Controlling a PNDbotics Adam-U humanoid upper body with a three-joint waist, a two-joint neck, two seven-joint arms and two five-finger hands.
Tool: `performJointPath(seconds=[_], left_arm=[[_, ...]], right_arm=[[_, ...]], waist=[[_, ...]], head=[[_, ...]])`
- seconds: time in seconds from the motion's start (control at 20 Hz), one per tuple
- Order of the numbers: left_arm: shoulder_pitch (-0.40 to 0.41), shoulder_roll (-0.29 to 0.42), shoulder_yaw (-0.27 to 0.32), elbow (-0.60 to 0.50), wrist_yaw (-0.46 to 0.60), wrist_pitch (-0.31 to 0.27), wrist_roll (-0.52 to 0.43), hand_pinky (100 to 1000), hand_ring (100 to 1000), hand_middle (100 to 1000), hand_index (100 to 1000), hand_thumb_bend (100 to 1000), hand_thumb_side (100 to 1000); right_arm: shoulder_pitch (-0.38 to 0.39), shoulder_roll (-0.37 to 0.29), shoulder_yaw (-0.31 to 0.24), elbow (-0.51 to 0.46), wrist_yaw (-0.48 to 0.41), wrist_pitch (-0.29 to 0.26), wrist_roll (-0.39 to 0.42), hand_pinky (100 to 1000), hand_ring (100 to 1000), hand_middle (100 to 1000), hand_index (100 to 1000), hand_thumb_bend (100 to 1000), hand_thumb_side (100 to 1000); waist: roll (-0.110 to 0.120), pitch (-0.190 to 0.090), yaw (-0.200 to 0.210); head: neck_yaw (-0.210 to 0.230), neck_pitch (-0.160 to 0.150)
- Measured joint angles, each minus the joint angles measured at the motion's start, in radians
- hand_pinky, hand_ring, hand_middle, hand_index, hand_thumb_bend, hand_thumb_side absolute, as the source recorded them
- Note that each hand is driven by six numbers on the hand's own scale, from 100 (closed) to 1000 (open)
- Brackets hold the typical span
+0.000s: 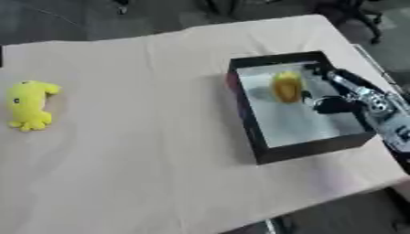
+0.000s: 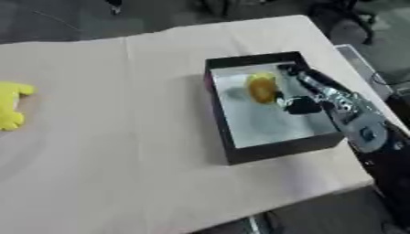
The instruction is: Pick up the objects with one hand, pass them to the other hand, and then place them into the box on the other side of the table.
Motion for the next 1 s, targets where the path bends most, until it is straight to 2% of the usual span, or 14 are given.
performJointPath(seconds=[0.25, 0.4, 0.5, 0.6, 0.75, 0.85, 1.0], left_arm=[[0.000, 0.001, 0.002, 0.000, 0.006, 0.002, 0.002, 857, 689, 650, 908, 375, 363], [0.001, 0.002, 0.007, 0.000, 0.006, 0.003, 0.002, 859, 691, 651, 907, 378, 363], [0.001, 0.011, 0.013, 0.000, 0.006, 0.004, 0.001, 862, 697, 657, 909, 380, 357], [0.001, 0.027, 0.020, 0.001, 0.005, 0.012, -0.006, 866, 712, 670, 910, 393, 345], [-0.011, 0.066, 0.029, 0.020, -0.005, 0.033, -0.040, 870, 717, 672, 907, 417, 321], [-0.026, 0.100, 0.031, 0.043, -0.005, 0.051, -0.070, 870, 734, 692, 911, 465, 291], [-0.049, 0.161, 0.022, 0.078, -0.018, 0.076, -0.140, 894, 774, 736, 923, 506, 283]], right_arm=[[0.008, 0.000, -0.017, 0.000, 0.094, -0.031, 0.003, 1000, 1000, 1000, 1000, 100, 226], [0.008, 0.000, -0.034, -0.003, 0.084, -0.030, -0.009, 1000, 1000, 1000, 1000, 100, 198], [0.008, 0.002, -0.054, -0.019, 0.010, -0.022, -0.038, 1000, 1000, 1000, 1000, 100, 213], [0.006, 0.003, -0.074, -0.048, -0.114, -0.016, -0.076, 1000, 1000, 1000, 1000, 100, 285], [-0.001, 0.003, -0.091, -0.085, -0.280, -0.018, -0.126, 1000, 1000, 1000, 1000, 100, 320], [-0.006, 0.003, -0.091, -0.098, -0.345, -0.019, -0.133, 1000, 1000, 1000, 1000, 100, 347], [-0.016, 0.003, -0.091, -0.101, -0.373, -0.006, -0.142, 1000, 1000, 1000, 1000, 100, 317]], waist=[[0.000, 0.000, 0.000], [0.000, 0.000, 0.000], [0.000, 0.000, 0.000], [0.001, 0.000, -0.001], [0.005, 0.000, 0.000], [0.008, -0.003, 0.000], [0.011, -0.013, 0.001]], head=[[0.003, 0.000], [0.014, 0.001], [0.037, 0.001], [0.068, 0.002], [0.105, 0.011], [0.119, 0.017], [0.133, 0.022]])
